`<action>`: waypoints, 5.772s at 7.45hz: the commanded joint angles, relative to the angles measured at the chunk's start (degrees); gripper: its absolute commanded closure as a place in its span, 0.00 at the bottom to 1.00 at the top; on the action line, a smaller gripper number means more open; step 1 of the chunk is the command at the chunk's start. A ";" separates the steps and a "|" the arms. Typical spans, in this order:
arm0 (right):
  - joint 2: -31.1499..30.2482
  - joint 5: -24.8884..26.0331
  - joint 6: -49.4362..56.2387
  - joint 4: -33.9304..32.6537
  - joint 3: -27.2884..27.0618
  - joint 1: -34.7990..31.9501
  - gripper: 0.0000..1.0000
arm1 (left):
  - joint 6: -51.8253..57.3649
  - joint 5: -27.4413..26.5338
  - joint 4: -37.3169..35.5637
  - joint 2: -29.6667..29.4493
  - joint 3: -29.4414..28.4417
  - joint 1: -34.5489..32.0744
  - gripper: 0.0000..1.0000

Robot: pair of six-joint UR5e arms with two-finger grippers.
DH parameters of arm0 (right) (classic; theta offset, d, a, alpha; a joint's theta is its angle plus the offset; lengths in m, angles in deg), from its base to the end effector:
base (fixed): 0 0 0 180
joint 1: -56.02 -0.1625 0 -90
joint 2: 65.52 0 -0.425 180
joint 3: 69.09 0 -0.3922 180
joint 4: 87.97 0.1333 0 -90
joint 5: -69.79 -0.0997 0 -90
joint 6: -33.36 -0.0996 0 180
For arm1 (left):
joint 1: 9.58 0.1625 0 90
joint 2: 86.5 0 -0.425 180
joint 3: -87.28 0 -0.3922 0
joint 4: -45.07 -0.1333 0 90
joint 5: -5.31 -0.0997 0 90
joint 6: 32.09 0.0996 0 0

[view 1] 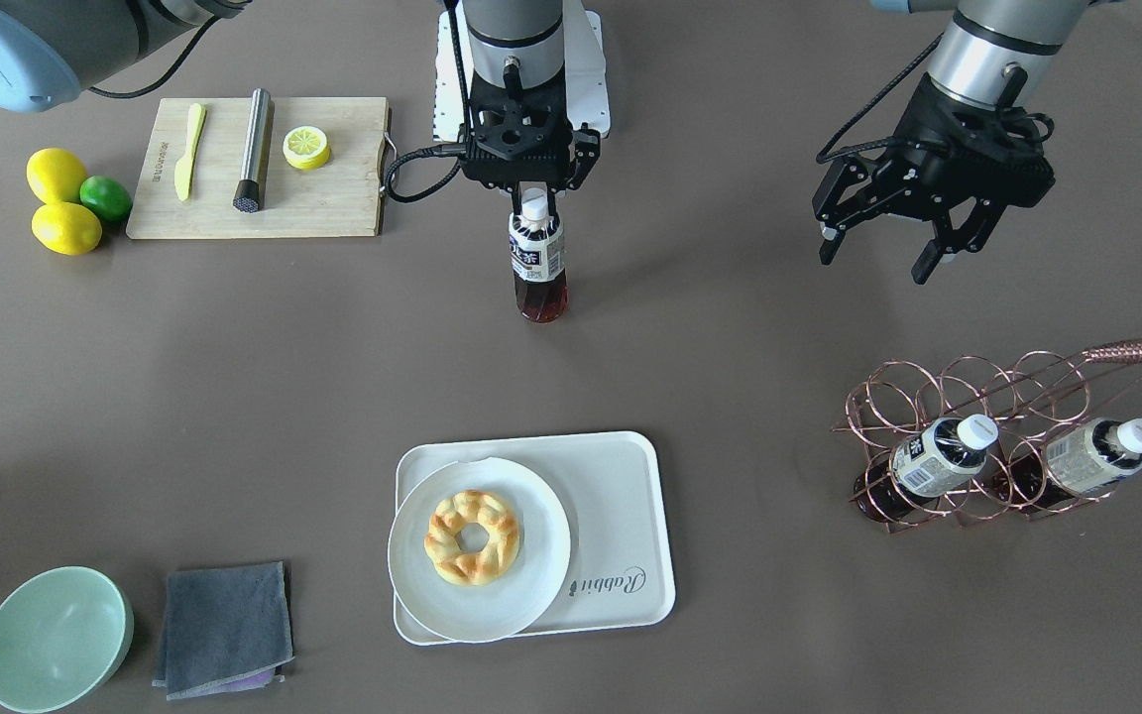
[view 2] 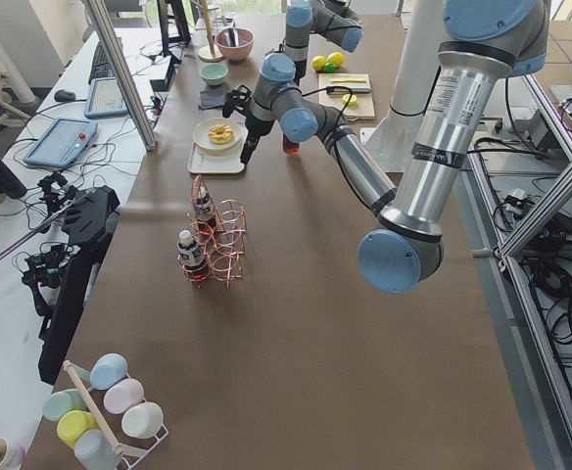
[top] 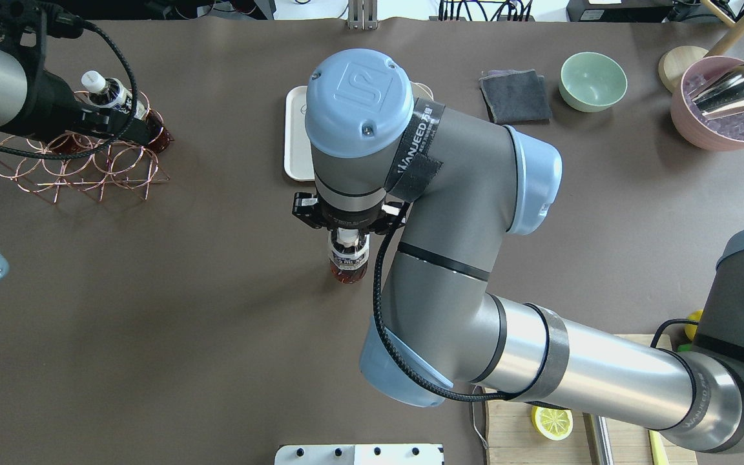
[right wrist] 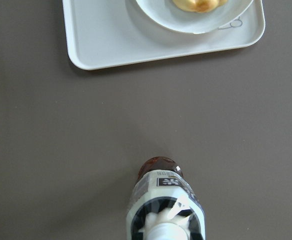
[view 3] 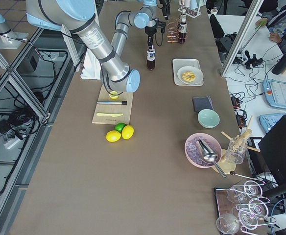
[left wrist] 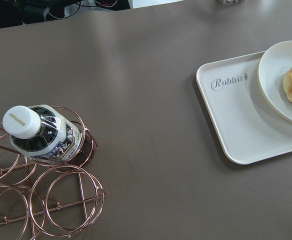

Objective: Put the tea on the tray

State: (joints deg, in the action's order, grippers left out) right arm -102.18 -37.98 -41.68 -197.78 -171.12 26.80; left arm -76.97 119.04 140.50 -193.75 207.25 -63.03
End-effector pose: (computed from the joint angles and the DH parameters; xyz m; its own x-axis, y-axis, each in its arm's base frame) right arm -0.5100 -0.4032 0.0550 0.6613 0.0882 0.7449 -0.1076 0.9939 -0.0221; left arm 0.2380 -0.4776 0.2566 0.6410 0.2245 -0.7339 0.1285 0.9114 0.3910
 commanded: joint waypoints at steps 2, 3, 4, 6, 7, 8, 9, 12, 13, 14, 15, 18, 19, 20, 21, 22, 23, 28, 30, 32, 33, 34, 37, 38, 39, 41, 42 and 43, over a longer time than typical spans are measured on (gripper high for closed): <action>8.06 -0.95 2.18 -0.06 8.65 -6.44 1.00 | 6.60 6.94 0.45 6.67 1.67 -7.88 0.06; 12.62 -1.91 3.57 0.21 15.66 -8.81 1.00 | 8.38 7.03 0.46 9.40 2.55 -9.47 0.05; 15.89 -2.53 4.46 2.38 21.99 -10.22 1.00 | 10.31 7.03 0.89 12.13 2.82 -10.70 0.04; 18.71 -2.62 4.99 10.29 33.07 -12.34 1.00 | 19.78 11.39 4.75 19.24 1.43 -17.17 0.03; 22.21 -2.62 5.86 14.75 41.75 -13.39 1.00 | 22.26 15.69 4.85 21.02 0.63 -20.26 0.03; 23.55 -3.92 5.79 20.37 47.40 -14.10 1.00 | 25.16 16.00 4.85 22.95 0.54 -21.60 0.04; 25.31 -4.03 5.87 23.21 52.16 -14.19 1.00 | 25.79 15.91 4.85 23.49 0.45 -22.31 0.04; 26.64 -5.34 8.14 24.91 55.54 -14.19 1.00 | 25.80 16.00 5.20 23.58 -0.34 -22.84 0.04; 26.64 -5.43 8.16 24.82 55.54 -14.19 1.00 | 25.80 16.00 5.46 24.28 -0.08 -22.84 0.03; 26.73 -5.61 8.16 24.82 55.54 -14.19 1.00 | 25.71 16.00 7.99 25.68 -0.25 -22.84 0.03; 26.73 -5.61 7.46 24.73 55.54 -14.19 0.82 | 25.63 16.00 10.45 27.43 -0.25 -22.84 0.03; 26.73 -7.70 6.84 24.03 54.33 -14.10 0.09 | 25.01 16.09 10.83 27.54 0.36 -24.32 0.03; 25.86 -9.63 7.19 18.98 49.09 -15.41 0.01 | 25.01 17.74 10.74 28.06 0.27 -24.77 0.03; 22.46 -13.57 7.98 13.45 40.78 -18.03 0.01 | 25.36 20.19 10.65 28.50 0.10 -25.21 0.03; 13.46 -15.87 10.77 8.35 26.34 -20.67 0.01 | 26.14 21.70 10.74 29.90 0.27 -28.17 0.03; 6.15 -16.07 17.23 3.34 15.66 -22.61 0.01 | 30.68 22.15 10.83 32.78 0.27 -29.85 0.03; -2.19 -16.15 24.87 -1.76 4.51 -25.68 0.01 | 32.81 22.67 10.74 34.81 0.62 -31.35 0.03; -42.48 -21.69 80.46 -4.01 -8.12 -50.09 0.00 | 30.91 24.17 10.30 34.92 -0.87 -31.98 0.03; -45.94 -23.70 97.21 -2.70 2.15 -59.59 0.00 | 30.54 23.74 10.48 34.92 -4.35 -31.28 0.03; -51.99 -24.50 99.30 6.30 6.13 -63.83 0.00 | 32.72 23.82 11.35 33.08 -12.62 -32.41 0.03; -53.50 -24.68 99.30 10.54 9.11 -64.46 0.00 | 33.35 23.82 11.53 33.34 -13.08 -35.03 0.03; -54.64 -25.20 99.13 11.71 9.23 -64.90 0.00 | 35.01 23.82 11.62 33.77 -14.65 -36.28 0.03; -54.92 -25.65 99.21 11.90 8.53 -64.91 0.00 | 35.91 24.43 11.62 35.62 -14.94 -39.45 0.03; -54.83 -25.56 99.21 11.99 8.26 -64.91 0.00 | 35.99 24.44 11.62 36.14 -14.93 -39.89 0.03; -54.74 -25.56 99.30 11.99 8.26 -64.91 0.00 | 35.91 24.44 11.62 36.15 -14.93 -39.98 0.03; -54.74 -25.56 99.13 11.99 7.47 -64.82 0.00 | 35.91 24.44 11.62 36.15 -15.02 -39.98 0.03; -54.66 -25.56 99.21 11.99 7.47 -64.82 0.00 | 35.91 24.44 11.62 36.15 -15.02 -39.98 0.03; -54.48 -25.56 99.13 11.99 7.47 -64.82 0.00 | 35.91 24.44 11.62 36.15 -15.11 -39.98 0.03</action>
State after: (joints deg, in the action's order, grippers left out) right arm -156.87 -63.54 57.52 -185.79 -163.59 -38.05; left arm -41.06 143.48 152.12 -157.61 192.24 -103.00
